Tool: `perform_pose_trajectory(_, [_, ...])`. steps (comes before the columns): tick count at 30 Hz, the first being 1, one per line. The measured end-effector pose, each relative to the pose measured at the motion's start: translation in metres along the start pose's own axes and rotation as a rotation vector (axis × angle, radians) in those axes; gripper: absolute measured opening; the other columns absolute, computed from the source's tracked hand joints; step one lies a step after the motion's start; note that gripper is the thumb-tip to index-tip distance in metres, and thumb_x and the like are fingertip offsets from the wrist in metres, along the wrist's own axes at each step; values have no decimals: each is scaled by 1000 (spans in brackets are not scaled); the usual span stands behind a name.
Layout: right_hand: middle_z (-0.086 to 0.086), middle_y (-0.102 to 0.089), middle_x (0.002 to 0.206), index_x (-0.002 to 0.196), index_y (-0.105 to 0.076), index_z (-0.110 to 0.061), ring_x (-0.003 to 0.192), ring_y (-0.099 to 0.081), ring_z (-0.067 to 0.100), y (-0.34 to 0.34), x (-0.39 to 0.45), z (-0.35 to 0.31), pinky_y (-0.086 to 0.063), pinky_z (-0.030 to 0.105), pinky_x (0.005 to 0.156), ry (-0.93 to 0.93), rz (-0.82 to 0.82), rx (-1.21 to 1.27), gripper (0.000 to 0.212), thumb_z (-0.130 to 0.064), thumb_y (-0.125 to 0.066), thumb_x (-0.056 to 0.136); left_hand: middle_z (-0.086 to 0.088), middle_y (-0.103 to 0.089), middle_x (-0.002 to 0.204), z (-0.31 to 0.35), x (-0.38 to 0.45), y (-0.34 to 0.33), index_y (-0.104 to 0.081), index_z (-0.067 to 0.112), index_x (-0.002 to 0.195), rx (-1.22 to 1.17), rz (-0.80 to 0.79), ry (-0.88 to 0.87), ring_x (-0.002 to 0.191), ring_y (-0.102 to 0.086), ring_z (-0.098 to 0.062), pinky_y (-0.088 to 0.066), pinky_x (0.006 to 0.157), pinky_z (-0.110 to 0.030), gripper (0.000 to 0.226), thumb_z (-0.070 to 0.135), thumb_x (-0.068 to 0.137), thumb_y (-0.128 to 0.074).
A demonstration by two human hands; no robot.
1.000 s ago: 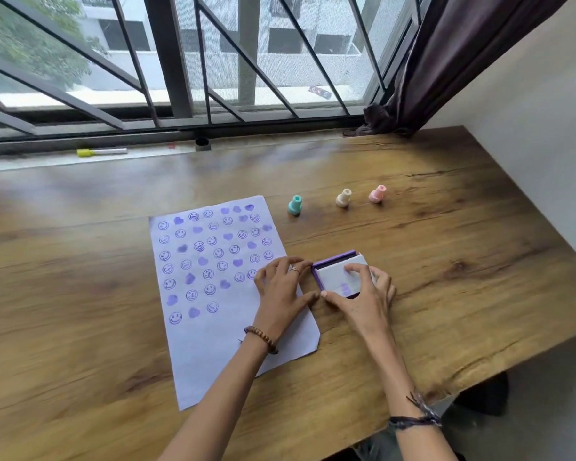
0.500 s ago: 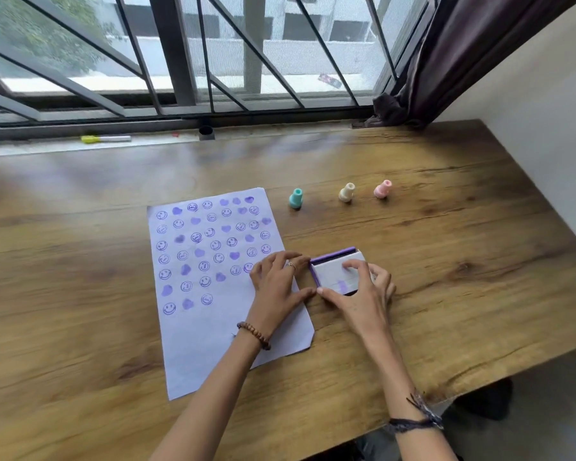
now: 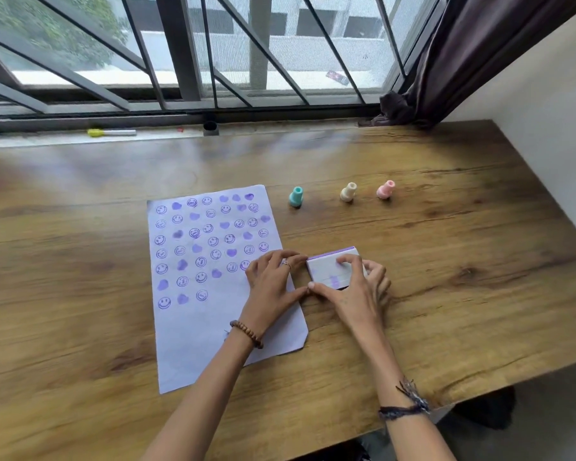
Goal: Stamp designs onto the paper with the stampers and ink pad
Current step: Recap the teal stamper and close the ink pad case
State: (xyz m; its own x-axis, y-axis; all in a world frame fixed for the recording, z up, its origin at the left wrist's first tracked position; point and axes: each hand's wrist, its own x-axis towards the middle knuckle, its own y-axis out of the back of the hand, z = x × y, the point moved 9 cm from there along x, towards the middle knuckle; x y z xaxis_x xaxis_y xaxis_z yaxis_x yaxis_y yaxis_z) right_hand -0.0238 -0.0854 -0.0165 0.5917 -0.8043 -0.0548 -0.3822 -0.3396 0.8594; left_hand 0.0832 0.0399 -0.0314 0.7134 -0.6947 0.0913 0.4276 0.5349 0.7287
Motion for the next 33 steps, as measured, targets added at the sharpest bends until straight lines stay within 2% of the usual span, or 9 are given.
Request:
perform_pose_trajectory(3, [7, -41, 121, 108, -55, -31, 111, -38, 30, 0, 1, 0, -33, 37, 91, 30, -2, 40, 63, -55, -77, 54, 9, -52, 125, 2, 0, 1, -52, 32, 119, 13, -9, -3, 117, -29, -6, -8, 85, -18, 63, 64, 66, -41])
perform_pose_trajectory(5, [7, -41, 123, 109, -58, -30, 113, -37, 28, 0, 2, 6, -27, 32, 94, 46, -3, 136, 52, -45, -76, 63, 8, -52, 125, 3, -4, 4, -50, 31, 120, 12, 13, 1, 118, -29, -6, -10, 87, -19, 62, 61, 66, -45])
perform_pose_trajectory(9, [11, -47, 117, 110, -62, -22, 108, -41, 25, 6, 6, 25, -23, 23, 93, 53, 51, 275, 40, -27, -74, 72, 10, -56, 119, 19, -17, 5, -51, 35, 113, 90, 77, -49, 117, -33, -4, -11, 95, -25, 42, 49, 74, -50])
perform_pose_trajectory(15, [10, -54, 104, 101, -66, -17, 96, -46, 25, 30, 29, 63, -26, 21, 86, -9, 168, 322, 30, -21, -74, 72, 9, -63, 112, 63, 4, -37, -54, 32, 104, 225, 12, -128, 109, -39, -3, -15, 96, -34, 31, 42, 77, -44])
perform_pose_trajectory(19, [12, -53, 105, 103, -66, -17, 99, -48, 29, 49, 66, 93, -24, 17, 84, -57, 214, 340, 31, -20, -73, 73, 10, -65, 102, 101, 43, -63, -55, 33, 93, 289, 20, -160, 101, -47, -6, -17, 94, -35, 20, 37, 75, -47])
perform_pose_trajectory(23, [14, -52, 108, 105, -66, -15, 104, -48, 31, 64, 98, 117, -27, 21, 89, -108, 228, 399, 32, -19, -73, 74, 10, -64, 101, 124, 75, -86, -55, 32, 91, 261, 3, -164, 96, -59, -12, -15, 94, -38, 15, 30, 77, -55])
perform_pose_trajectory(27, [14, -51, 109, 105, -65, -14, 104, -49, 29, 70, 109, 122, -24, 13, 86, -112, 238, 428, 32, -17, -73, 74, 11, -66, 98, 132, 92, -92, -57, 32, 88, 297, 5, -165, 96, -62, -12, -14, 93, -37, 18, 34, 73, -46])
perform_pose_trajectory(31, [19, -46, 114, 108, -62, -8, 108, -46, 25, 74, 92, 114, -24, 7, 92, -99, 331, 486, 35, -12, -72, 75, 8, -63, 114, 127, 82, -88, -55, 32, 103, 265, -15, -190, 109, -49, -7, -13, 96, -37, 30, 38, 77, -41])
perform_pose_trajectory(33, [18, -47, 113, 106, -62, -9, 107, -47, 27, 71, 75, 99, -26, 10, 91, -74, 372, 483, 32, -10, -71, 75, 7, -60, 122, 116, 70, -80, -53, 32, 112, 237, -10, -177, 111, -40, -3, -13, 97, -36, 34, 37, 81, -41])
